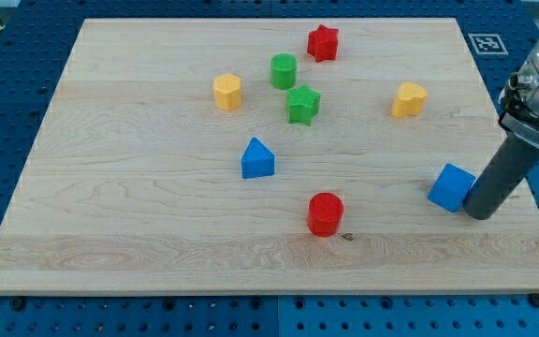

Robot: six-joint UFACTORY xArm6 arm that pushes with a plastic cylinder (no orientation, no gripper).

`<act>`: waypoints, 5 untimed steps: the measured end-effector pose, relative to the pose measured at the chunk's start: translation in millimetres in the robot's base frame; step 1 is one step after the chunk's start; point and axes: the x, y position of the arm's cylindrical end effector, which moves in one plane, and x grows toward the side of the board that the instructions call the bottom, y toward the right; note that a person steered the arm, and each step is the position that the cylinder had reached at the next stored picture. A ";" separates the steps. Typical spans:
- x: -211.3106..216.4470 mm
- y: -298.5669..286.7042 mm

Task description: Slide the blue cube vertically below the yellow heart

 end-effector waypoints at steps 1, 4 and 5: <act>0.0 -0.3; -31.4 -7.8; -45.6 -21.2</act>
